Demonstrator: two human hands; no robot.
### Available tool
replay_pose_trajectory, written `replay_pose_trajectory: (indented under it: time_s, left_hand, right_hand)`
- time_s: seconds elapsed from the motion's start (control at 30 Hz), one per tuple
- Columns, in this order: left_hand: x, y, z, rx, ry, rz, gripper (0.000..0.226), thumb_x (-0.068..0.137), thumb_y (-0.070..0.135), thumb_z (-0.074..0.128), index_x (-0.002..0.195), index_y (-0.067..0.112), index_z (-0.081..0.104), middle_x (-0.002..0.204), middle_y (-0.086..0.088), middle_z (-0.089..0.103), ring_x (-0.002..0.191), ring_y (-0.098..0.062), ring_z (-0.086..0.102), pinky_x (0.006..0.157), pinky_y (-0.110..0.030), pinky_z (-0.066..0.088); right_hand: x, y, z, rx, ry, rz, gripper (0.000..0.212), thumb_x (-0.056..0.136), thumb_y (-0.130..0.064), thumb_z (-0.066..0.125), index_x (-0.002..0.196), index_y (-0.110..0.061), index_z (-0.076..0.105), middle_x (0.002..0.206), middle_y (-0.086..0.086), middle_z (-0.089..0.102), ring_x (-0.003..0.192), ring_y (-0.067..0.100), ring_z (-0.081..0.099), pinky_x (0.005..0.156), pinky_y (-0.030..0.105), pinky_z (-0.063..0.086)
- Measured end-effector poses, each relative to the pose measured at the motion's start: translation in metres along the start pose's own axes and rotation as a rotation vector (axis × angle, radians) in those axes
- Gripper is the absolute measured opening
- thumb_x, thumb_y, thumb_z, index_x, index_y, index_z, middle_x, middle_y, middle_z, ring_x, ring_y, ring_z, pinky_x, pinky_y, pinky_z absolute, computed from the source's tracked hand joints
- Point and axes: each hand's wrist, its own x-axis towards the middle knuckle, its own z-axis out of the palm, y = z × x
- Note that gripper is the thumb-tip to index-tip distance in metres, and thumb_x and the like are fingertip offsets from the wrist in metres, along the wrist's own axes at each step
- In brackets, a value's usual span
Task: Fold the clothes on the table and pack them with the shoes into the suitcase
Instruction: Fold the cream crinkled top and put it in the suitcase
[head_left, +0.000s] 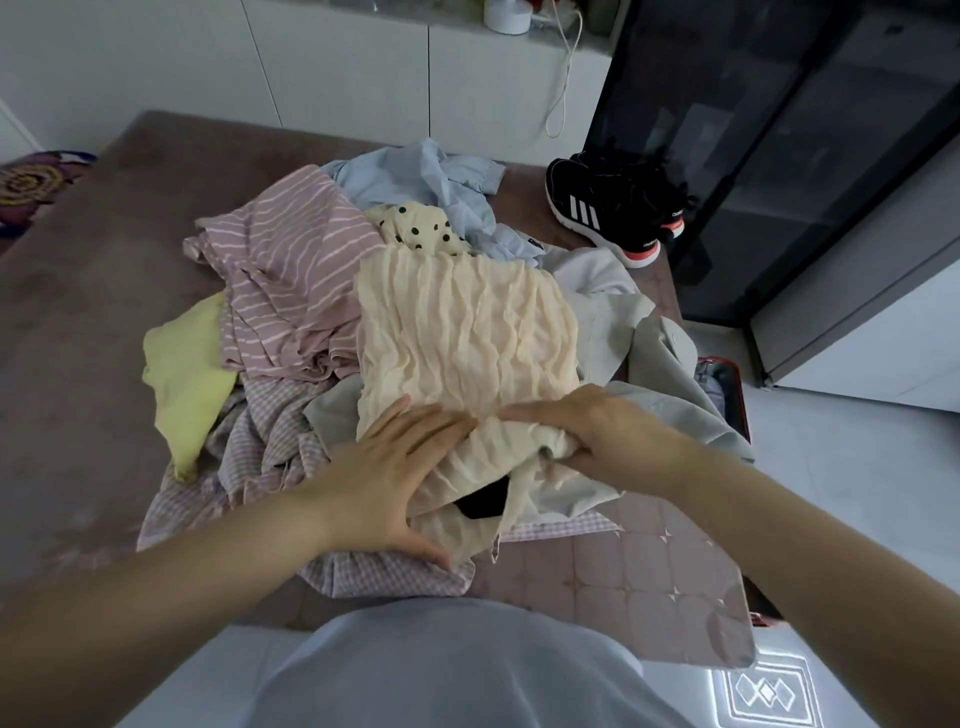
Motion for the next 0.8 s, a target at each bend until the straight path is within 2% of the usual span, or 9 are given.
replay_pose_trajectory:
  time_s: [0.07, 0.17, 0.27, 0.33, 0.47, 0.57, 0.63, 0.7, 0.8]
  left_hand:
    - [-0.003, 0.014, 0.001, -0.032, 0.081, -0.069, 0.129, 0.049, 0.091, 0.044, 0.147, 0.020, 0.000, 0.147, 0.002, 0.018, 0.137, -0.017, 0.014, 0.115, -0.030, -0.005]
    - [-0.004, 0.028, 0.012, -0.054, 0.095, -0.180, 0.135, 0.044, 0.087, 0.049, 0.145, 0.016, -0.005, 0.148, -0.001, 0.013, 0.136, -0.019, 0.013, 0.114, -0.033, -0.006]
    - [-0.003, 0.030, 0.029, -0.035, 0.111, -0.248, 0.127, 0.050, 0.078, 0.052, 0.146, 0.013, -0.001, 0.146, -0.003, 0.023, 0.134, -0.022, 0.024, 0.113, -0.038, 0.000]
    - [0.000, 0.028, 0.033, -0.030, 0.184, -0.274, 0.115, 0.055, 0.059, 0.066, 0.144, 0.008, 0.013, 0.137, -0.008, 0.044, 0.126, -0.025, 0.044, 0.111, -0.040, 0.011]
    - [0.004, 0.025, 0.006, -0.266, 0.299, -0.339, 0.064, 0.066, 0.029, 0.072, 0.122, 0.010, 0.047, 0.106, -0.003, 0.064, 0.098, -0.022, 0.061, 0.094, -0.026, 0.039]
    - [0.009, 0.005, -0.032, -0.549, 0.235, -0.443, 0.032, 0.078, 0.021, 0.067, 0.108, 0.015, 0.059, 0.084, 0.005, 0.061, 0.080, -0.013, 0.060, 0.066, -0.020, 0.039]
    - [0.021, -0.019, -0.056, -0.615, 0.261, -0.477, 0.028, 0.080, 0.017, 0.067, 0.107, 0.011, 0.062, 0.083, -0.001, 0.062, 0.078, -0.010, 0.057, 0.064, -0.016, 0.038]
    - [0.042, -0.042, -0.083, -0.646, 0.332, -0.521, 0.028, 0.083, 0.017, 0.067, 0.109, 0.009, 0.062, 0.094, -0.005, 0.064, 0.083, -0.010, 0.055, 0.067, -0.016, 0.039]
    - [0.079, -0.072, -0.108, -0.708, 0.445, -0.625, 0.015, 0.084, 0.020, 0.066, 0.098, 0.019, 0.062, 0.086, 0.010, 0.061, 0.078, -0.004, 0.054, 0.061, -0.012, 0.038]
  right_hand:
    - [0.007, -0.011, -0.023, 0.107, -0.115, 0.144, 0.050, 0.085, -0.016, 0.066, 0.127, -0.039, 0.050, 0.050, -0.020, 0.049, 0.059, -0.002, 0.048, 0.061, 0.008, 0.036]
    - [0.015, -0.015, -0.037, 0.199, -0.245, 0.253, 0.040, 0.090, -0.020, 0.060, 0.124, -0.038, 0.052, 0.047, -0.016, 0.046, 0.053, -0.006, 0.048, 0.055, 0.008, 0.036]
    - [0.023, -0.012, -0.032, 0.241, -0.305, 0.298, 0.035, 0.091, -0.027, 0.058, 0.124, -0.037, 0.052, 0.088, -0.031, 0.059, 0.088, -0.014, 0.052, 0.069, 0.004, 0.037]
    - [0.028, -0.006, -0.029, 0.285, -0.268, 0.338, 0.031, 0.091, -0.027, 0.057, 0.122, -0.031, 0.055, 0.114, -0.019, 0.059, 0.108, 0.002, 0.052, 0.085, 0.012, 0.038]
    - [0.033, 0.005, -0.038, 0.367, -0.187, 0.406, 0.024, 0.089, -0.029, 0.060, 0.108, -0.016, 0.056, 0.106, 0.000, 0.063, 0.100, 0.017, 0.058, 0.091, 0.036, 0.046]
    - [0.034, 0.010, -0.052, 0.438, -0.177, 0.441, 0.021, 0.087, -0.033, 0.061, 0.106, -0.026, 0.057, 0.106, -0.009, 0.062, 0.097, 0.007, 0.058, 0.088, 0.026, 0.048]
    - [0.044, 0.013, -0.060, 0.545, -0.083, 0.530, 0.019, 0.086, -0.036, 0.063, 0.104, -0.032, 0.058, 0.101, -0.016, 0.061, 0.092, 0.000, 0.056, 0.083, 0.019, 0.047]
    - [0.064, 0.024, -0.062, 0.615, 0.099, 0.635, 0.025, 0.083, -0.039, 0.065, 0.104, -0.024, 0.062, 0.099, -0.007, 0.064, 0.093, 0.011, 0.060, 0.083, 0.027, 0.049]
    - [0.100, 0.042, -0.061, 0.564, 0.372, 0.750, 0.030, 0.086, -0.037, 0.062, 0.108, -0.016, 0.059, 0.094, -0.002, 0.061, 0.090, 0.017, 0.056, 0.071, 0.026, 0.042]
